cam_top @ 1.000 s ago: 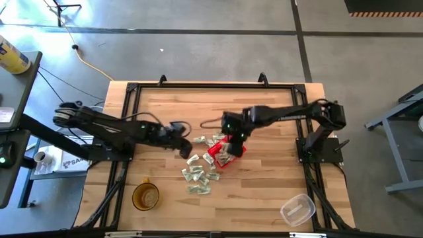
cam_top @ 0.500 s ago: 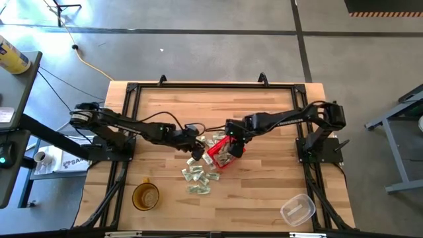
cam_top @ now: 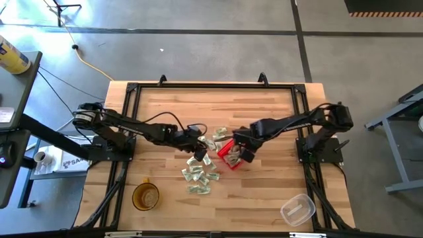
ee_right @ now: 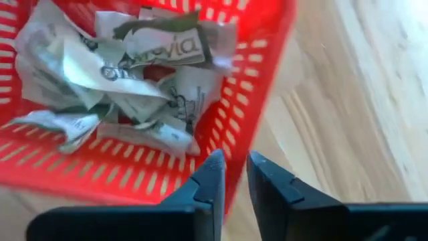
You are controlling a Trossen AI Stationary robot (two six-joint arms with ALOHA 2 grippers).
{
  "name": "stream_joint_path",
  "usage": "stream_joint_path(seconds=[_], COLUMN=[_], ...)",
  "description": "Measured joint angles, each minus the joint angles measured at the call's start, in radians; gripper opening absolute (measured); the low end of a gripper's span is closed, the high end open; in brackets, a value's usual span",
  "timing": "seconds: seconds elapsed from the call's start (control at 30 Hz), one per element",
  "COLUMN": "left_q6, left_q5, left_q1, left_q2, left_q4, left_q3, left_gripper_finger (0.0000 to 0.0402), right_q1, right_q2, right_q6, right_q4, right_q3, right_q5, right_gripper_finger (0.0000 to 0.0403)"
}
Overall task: Pick and place items into bin
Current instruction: Put the light green stevia packet into the red bin
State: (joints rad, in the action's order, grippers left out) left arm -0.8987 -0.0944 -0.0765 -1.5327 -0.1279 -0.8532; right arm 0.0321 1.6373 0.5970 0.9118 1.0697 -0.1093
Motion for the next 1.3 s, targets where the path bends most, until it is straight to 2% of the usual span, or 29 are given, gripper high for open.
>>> stream_joint_path(seconds=[0.17,0.27,0.37,0.43,0.53,0.67,0.8,0.9,0.97,1.07,1.3], left_q6=[0.012,0.012,0.031,0.039,0.035,-0.034,-0.046,0.043,0.128,0.236,0.357], left_q5=[0.0,0.005,0.045,0.085,0.111,0.099,-0.05,-0.131,-0.115,-0.027,0.048], left_q1=[0.007,0.019,0.027,0.024,-0.007,-0.031,-0.023,0.032,0.079,0.136,0.161], left_q2=[0.0,0.0,0.002,0.01,0.036,0.102,0.151,0.138,0.102,0.053,-0.063], left_q4=[0.015,0.012,0.005,-0.011,-0.049,-0.132,-0.267,-0.343,-0.317,-0.327,-0.334], left_q3=[0.0,0.0,0.0,0.0,0.0,0.001,0.0,0.001,-0.001,-0.005,-0.068], left_gripper_finger=[0.0232,0.0232,0.0232,0.0232,0.0232,0.0232,0.0232,0.0232,0.0232,0.0233,0.0273], right_q1=[0.02,0.029,0.01,-0.024,-0.094,-0.173,-0.225,-0.236,-0.235,-0.235,-0.235], right_q2=[-0.109,-0.178,-0.225,-0.227,-0.191,-0.111,-0.051,-0.047,-0.054,-0.057,-0.057], right_q6=[0.035,0.033,-0.033,-0.121,-0.255,-0.402,-0.428,-0.43,-0.434,-0.439,-0.422], right_q4=[0.086,0.098,-0.021,-0.138,-0.297,-0.419,-0.329,-0.238,-0.194,-0.126,-0.051], right_q3=[0.001,0.0,0.001,0.001,0.001,0.001,0.048,0.079,0.096,0.123,0.14], right_q5=[-0.011,-0.061,-0.09,-0.05,0.05,0.069,0.071,0.071,0.068,0.065,0.063], right_gripper_finger=[0.007,0.0089,0.0114,0.0134,0.0165,0.0202,0.0224,0.023,0.0231,0.023,0.022])
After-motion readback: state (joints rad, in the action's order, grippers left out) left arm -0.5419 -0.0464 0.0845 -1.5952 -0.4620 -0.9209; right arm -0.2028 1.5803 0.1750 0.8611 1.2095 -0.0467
